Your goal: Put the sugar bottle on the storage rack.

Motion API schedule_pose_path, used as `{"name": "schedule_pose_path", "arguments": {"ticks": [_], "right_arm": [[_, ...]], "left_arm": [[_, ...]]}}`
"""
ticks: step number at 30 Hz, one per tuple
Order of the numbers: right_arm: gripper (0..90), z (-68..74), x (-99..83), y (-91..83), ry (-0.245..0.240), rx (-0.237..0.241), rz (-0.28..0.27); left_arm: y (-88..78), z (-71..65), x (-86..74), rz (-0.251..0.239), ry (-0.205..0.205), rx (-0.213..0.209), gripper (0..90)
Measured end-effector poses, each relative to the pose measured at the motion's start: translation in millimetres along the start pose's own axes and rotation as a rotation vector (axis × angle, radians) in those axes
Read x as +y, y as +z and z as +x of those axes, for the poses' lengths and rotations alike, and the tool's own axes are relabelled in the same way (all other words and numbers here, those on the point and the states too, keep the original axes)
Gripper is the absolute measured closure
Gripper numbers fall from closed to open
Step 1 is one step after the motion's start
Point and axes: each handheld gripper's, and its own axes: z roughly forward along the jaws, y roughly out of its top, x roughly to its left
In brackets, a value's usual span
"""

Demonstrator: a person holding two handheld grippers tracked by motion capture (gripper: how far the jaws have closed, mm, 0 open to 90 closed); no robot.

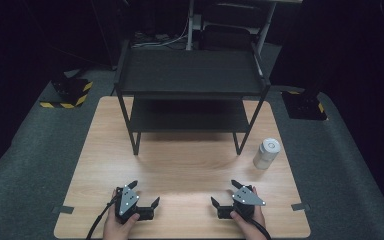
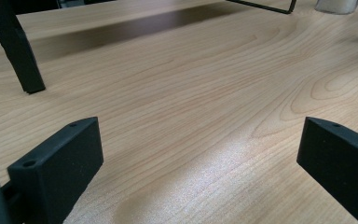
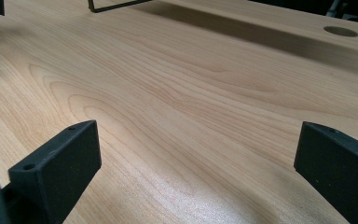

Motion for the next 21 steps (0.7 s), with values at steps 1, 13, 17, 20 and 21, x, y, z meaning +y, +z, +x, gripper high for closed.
{"name": "schedule_pose_path", "arguments": {"ticks": [1, 13, 17, 20, 21], "right_arm": [[0.2, -0.9, -0.1, -0.2, 0.003, 0.004, 0.0], [0.2, -1.5, -3.2, -1.3, 0.012, 0.004, -0.018], [0.3, 0.4, -2.5, -0.4, 0.002, -0.002, -0.017], [0.3, 0.9, -2.3, -1.8, 0.005, -0.007, -0.032], [0.3, 0.4, -2.5, -2.7, 0.008, -0.007, -0.04]], "left_arm": [[-0.1, 0.2, -0.1, 0.0, -0.001, -0.001, 0.5], [-1.4, -0.3, -1.5, -0.007, 0.008, -0.003, 0.5], [-2.0, -0.1, -1.5, -0.006, 0.008, -0.008, 0.5], [-2.4, 0.1, -1.8, -0.007, 0.005, -0.009, 0.5], [-2.7, 0.3, -1.8, -0.006, 0.002, -0.009, 0.5]]}}
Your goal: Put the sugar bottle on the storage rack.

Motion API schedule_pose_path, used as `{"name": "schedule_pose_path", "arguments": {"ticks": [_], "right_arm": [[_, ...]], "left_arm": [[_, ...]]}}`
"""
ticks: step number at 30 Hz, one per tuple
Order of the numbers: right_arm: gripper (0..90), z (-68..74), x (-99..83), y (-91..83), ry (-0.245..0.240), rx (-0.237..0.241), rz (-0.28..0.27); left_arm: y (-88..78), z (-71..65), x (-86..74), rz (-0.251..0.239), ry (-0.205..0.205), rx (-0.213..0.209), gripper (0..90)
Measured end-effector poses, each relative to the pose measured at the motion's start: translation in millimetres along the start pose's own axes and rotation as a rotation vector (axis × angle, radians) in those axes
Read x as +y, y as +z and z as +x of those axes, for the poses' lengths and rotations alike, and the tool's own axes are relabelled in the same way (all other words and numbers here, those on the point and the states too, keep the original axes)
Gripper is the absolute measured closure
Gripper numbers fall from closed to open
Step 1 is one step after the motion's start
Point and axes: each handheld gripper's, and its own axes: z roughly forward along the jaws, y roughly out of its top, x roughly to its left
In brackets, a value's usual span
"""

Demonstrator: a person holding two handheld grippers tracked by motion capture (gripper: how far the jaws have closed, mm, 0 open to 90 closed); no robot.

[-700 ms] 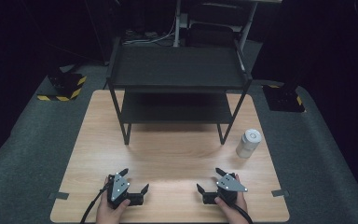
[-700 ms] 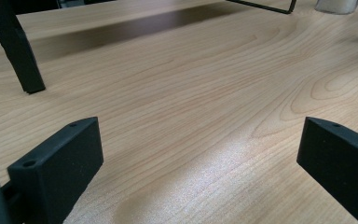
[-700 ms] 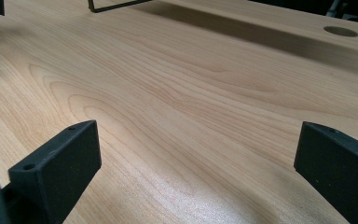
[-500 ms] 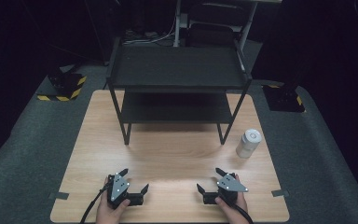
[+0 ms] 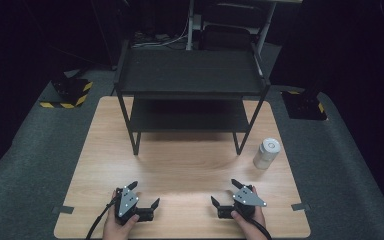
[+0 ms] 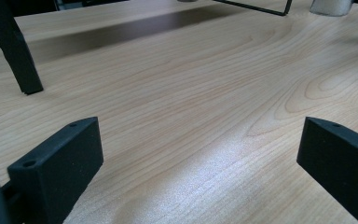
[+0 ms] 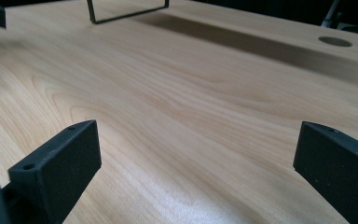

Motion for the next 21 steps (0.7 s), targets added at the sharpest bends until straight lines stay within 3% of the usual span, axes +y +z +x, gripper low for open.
{"name": "schedule_pose_path", "arguments": {"ticks": [13, 21], "right_arm": [[0.3, -1.0, 2.9, -21.0, 0.008, -0.029, -0.13], [0.3, -7.7, -1.5, -43.5, 0.029, -0.116, -0.178]], "left_arm": [[-0.8, 1.0, -0.9, -0.003, -0.01, -0.004, 0.5], [-1.0, 2.0, -1.2, -0.004, -0.013, -0.01, 0.5]]}}
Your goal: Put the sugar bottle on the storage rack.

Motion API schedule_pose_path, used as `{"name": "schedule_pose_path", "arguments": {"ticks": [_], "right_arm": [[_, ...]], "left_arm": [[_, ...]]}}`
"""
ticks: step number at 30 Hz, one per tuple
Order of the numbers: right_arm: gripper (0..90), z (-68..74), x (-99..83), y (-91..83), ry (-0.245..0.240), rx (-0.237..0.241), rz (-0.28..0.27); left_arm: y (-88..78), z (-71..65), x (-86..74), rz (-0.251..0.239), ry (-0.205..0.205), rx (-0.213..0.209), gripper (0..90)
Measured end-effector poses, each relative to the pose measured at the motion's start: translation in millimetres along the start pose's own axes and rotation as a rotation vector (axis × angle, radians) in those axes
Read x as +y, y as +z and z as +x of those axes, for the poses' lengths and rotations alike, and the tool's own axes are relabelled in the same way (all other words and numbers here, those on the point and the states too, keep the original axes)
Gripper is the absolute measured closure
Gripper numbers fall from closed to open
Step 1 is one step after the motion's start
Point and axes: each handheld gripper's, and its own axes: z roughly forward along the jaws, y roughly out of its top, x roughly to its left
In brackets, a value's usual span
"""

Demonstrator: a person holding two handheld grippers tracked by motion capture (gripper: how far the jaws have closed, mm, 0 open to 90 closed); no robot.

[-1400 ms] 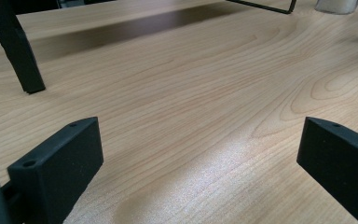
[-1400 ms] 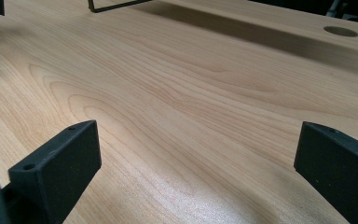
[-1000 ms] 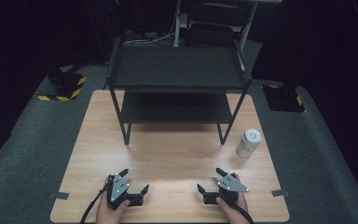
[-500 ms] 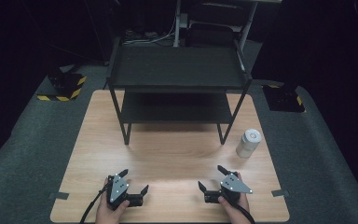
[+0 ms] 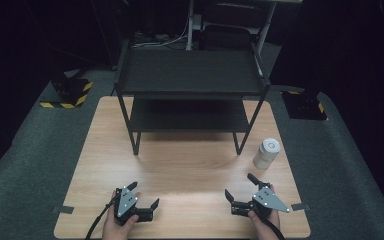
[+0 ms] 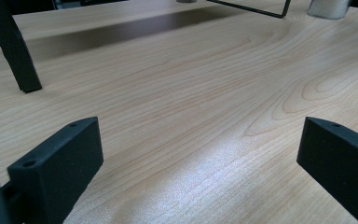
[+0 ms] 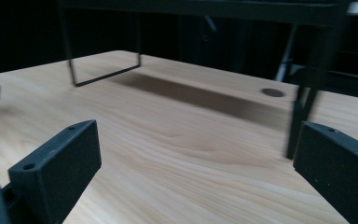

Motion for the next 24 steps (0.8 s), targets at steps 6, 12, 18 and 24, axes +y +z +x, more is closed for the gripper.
{"name": "schedule_pose_path", "arguments": {"ticks": [6, 12, 18, 24], "right_arm": [[0.3, -10.0, -3.7, -17.9, 0.013, -0.096, -0.006], [0.3, -13.0, -2.6, -20.5, 0.012, -0.191, 0.02], [0.3, -22.6, 3.6, -4.4, 0.029, -0.275, 0.072], [1.4, -39.4, 8.4, 21.3, 0.043, -0.336, 0.116]], "left_arm": [[0.2, 1.0, 0.4, 0.003, -0.003, -0.006, 0.5], [0.8, 2.5, 1.7, 0.009, -0.001, -0.013, 0.5], [0.7, 2.7, 1.7, 0.009, 0.001, -0.015, 0.6], [1.0, 3.8, 2.6, 0.014, 0.006, -0.022, 0.6]]}}
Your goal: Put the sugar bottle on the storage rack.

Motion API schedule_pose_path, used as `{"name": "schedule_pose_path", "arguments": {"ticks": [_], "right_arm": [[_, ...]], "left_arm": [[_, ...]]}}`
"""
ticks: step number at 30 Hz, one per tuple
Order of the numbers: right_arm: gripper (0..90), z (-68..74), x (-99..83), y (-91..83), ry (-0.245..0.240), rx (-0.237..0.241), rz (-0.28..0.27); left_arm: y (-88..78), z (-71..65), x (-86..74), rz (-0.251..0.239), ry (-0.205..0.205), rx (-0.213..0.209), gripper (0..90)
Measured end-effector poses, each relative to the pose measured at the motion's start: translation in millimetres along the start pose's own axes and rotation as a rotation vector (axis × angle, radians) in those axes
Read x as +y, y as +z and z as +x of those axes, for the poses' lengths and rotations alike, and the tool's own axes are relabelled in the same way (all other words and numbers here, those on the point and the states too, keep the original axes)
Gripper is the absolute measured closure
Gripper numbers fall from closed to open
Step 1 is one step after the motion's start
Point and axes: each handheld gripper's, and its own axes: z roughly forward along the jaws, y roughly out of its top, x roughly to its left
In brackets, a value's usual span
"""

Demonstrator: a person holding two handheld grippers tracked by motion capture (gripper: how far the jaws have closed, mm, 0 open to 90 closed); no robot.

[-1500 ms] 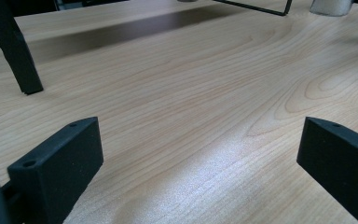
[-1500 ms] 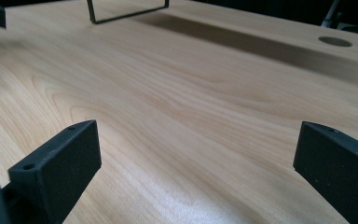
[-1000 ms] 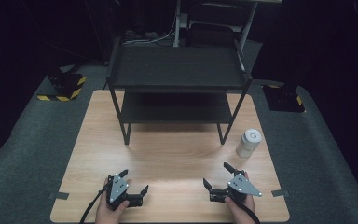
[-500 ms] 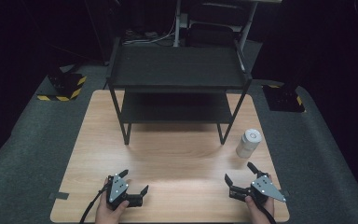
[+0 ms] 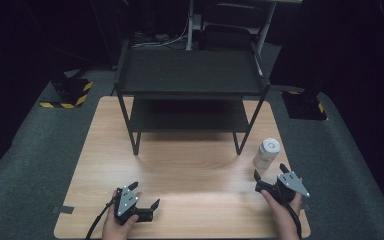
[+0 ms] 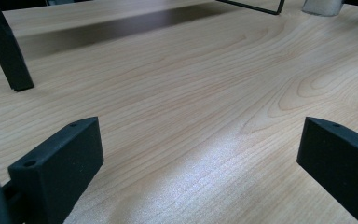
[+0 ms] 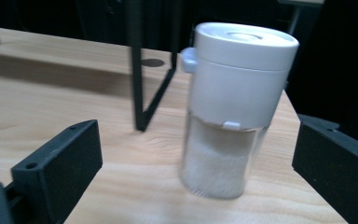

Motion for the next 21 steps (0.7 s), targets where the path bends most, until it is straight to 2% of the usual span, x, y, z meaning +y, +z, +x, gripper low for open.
{"name": "schedule_pose_path", "arguments": {"ticks": [4, 6, 8, 9, 10, 15, 17, 21], "right_arm": [[3.1, -2.4, 1.8, 15.1, 0.031, -0.02, 0.003], [5.8, -2.4, 2.4, 23.2, 0.044, -0.032, 0.0], [10.6, -1.9, 0.8, 33.8, 0.079, -0.058, -0.008], [10.6, -1.9, 0.8, 33.8, 0.079, -0.058, -0.008], [14.2, -0.2, 0.4, 40.1, 0.079, -0.08, -0.01], [21.8, -1.2, -1.3, 51.9, 0.096, -0.075, -0.016], [26.3, 2.6, -3.1, 55.5, 0.08, -0.094, -0.021], [30.1, 3.1, -7.8, 56.5, 0.109, -0.102, -0.054]], "left_arm": [[0.0, 0.1, 0.1, 0.0, 0.001, -0.001, 0.5], [0.1, 0.5, 0.2, 0.001, 0.001, -0.003, 0.5], [0.0, 1.1, 0.2, 0.001, 0.0, -0.006, 0.6], [0.0, 1.1, 0.2, 0.001, 0.0, -0.006, 0.6], [0.0, 1.2, 0.0, 0.0, 0.004, -0.008, 0.6], [0.0, 1.7, 0.0, 0.0, 0.004, -0.01, 0.6], [0.0, 1.7, -0.1, 0.0, 0.003, -0.011, 0.6], [-0.1, 1.3, -0.1, -0.001, 0.005, -0.009, 0.6]]}}
